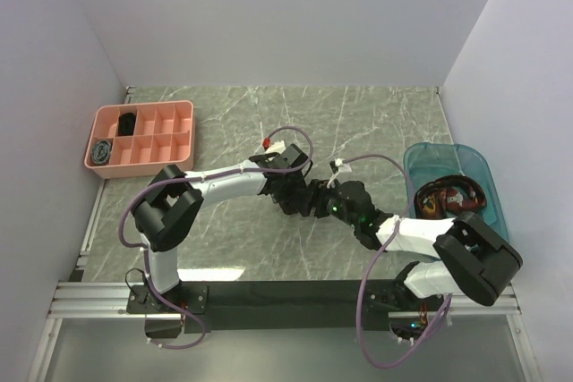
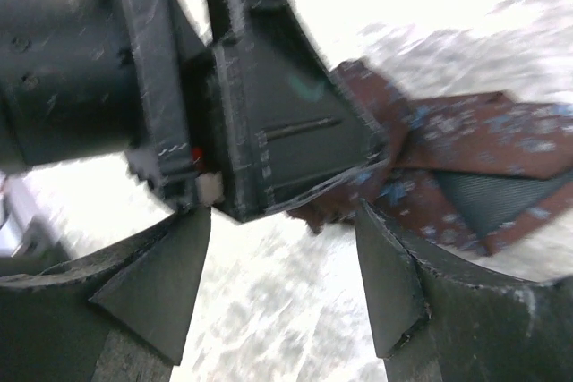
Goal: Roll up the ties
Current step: Roll the tie
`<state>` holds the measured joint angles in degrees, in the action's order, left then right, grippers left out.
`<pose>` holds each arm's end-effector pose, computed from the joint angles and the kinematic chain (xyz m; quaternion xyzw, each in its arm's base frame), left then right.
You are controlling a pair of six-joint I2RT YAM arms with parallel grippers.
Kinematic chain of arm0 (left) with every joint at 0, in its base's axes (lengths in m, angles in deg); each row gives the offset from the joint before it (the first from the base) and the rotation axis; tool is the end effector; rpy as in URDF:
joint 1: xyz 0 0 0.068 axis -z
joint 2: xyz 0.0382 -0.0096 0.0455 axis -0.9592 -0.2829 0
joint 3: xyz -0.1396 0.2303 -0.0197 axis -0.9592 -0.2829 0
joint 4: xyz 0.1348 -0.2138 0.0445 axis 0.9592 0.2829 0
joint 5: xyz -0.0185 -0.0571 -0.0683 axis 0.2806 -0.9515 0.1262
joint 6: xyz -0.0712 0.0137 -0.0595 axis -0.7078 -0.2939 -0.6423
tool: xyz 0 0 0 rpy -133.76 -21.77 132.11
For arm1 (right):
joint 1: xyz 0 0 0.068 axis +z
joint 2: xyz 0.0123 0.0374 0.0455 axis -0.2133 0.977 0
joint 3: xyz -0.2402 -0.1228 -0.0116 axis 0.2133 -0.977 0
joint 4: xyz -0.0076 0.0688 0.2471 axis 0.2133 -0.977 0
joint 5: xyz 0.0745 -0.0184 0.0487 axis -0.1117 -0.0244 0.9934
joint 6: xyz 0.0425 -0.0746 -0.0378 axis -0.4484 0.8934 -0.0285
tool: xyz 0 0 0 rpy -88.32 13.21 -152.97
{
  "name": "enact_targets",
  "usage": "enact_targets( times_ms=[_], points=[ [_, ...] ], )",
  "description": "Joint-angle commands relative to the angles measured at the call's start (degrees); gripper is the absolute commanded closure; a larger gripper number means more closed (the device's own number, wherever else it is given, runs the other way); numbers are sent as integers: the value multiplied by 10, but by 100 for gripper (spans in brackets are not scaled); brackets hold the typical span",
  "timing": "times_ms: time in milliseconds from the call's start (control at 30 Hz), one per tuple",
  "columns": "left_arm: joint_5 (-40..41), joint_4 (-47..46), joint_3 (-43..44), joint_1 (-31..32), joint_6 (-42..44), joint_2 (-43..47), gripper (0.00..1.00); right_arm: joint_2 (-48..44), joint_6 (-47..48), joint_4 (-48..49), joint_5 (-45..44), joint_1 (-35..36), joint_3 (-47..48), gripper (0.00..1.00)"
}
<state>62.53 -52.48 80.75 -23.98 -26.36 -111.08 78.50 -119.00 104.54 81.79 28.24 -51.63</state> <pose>0.2767 -0.2956 0.1428 -0.1553 0.9490 -0.1531 0.2279 0.2145 0.1959 0.1505 -0.0648 0.8111 0.3932 0.4282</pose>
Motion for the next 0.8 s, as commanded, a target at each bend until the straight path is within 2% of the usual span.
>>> enact_targets(
  times_ms=[0, 567, 667, 767],
  points=[
    [-21, 11, -13, 8, -13, -19, 41, -6, 8, 33, -143, 22, -3, 27],
    [-30, 11, -14, 8, -24, -22, 41, 74, -54, 98, -249, 98, 13, 32],
    [-29, 11, -15, 8, -24, -20, 41, 102, -72, 99, -270, 100, 21, 35],
    [-27, 11, -16, 8, -26, -16, 41, 121, -88, 92, -281, 101, 23, 45]
  ],
)
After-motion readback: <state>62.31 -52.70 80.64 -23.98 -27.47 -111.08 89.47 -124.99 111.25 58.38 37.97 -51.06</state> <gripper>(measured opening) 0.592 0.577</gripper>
